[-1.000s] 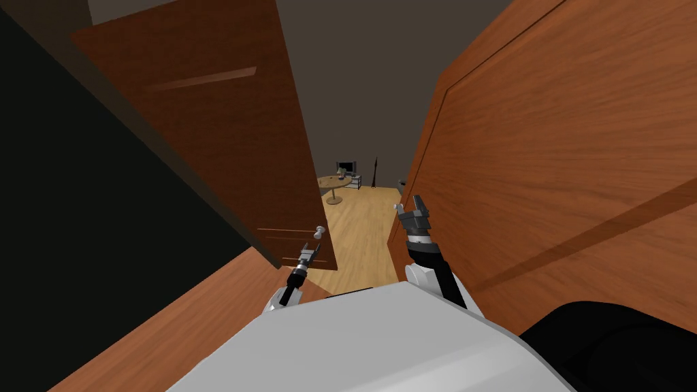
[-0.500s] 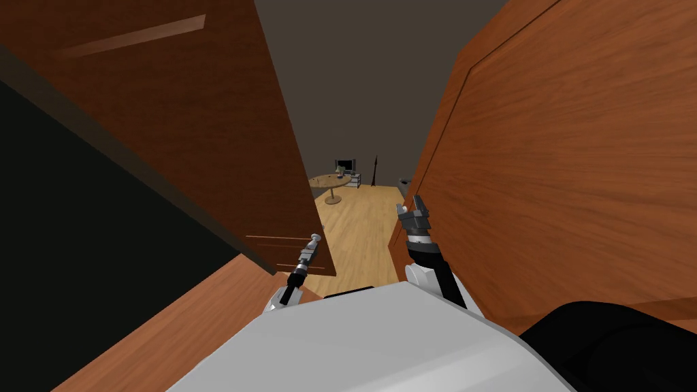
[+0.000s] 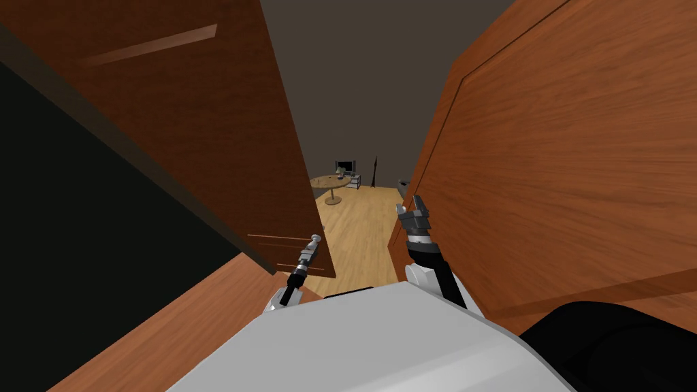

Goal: Push the door open

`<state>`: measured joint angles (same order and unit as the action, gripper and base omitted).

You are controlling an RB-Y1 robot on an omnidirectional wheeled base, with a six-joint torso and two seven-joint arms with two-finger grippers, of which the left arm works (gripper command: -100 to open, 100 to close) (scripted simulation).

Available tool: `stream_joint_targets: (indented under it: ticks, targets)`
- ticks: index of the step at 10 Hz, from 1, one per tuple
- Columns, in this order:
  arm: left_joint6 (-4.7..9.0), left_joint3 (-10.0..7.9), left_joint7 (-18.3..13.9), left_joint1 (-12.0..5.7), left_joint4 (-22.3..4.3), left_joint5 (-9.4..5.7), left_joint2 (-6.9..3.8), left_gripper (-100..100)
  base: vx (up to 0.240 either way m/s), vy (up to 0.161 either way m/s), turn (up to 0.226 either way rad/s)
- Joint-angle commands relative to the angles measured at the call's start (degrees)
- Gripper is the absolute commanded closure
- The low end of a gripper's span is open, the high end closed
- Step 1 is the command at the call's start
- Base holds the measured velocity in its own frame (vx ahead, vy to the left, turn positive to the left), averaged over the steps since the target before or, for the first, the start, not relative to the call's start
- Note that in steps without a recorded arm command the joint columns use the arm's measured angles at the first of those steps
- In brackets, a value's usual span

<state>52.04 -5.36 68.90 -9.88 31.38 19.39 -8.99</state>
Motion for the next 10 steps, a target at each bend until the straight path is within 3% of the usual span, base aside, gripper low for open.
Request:
stream_joint_targets:
  ticks: [1, 7, 10]
  targets:
    - [-0.03, -0.03, -2.07, -0.01, 0.02, -0.63, 0.04, 100, 0.015, 0.0, -0.015]
    - [-0.12, -0.12, -8.59, -0.04, 0.09, -2.65, 0.19, 100, 0.027, -0.005, -0.013]
    - [-0.2, -0.19, -13.51, -0.07, 0.15, -4.29, 0.31, 100, 0.039, -0.009, -0.024]
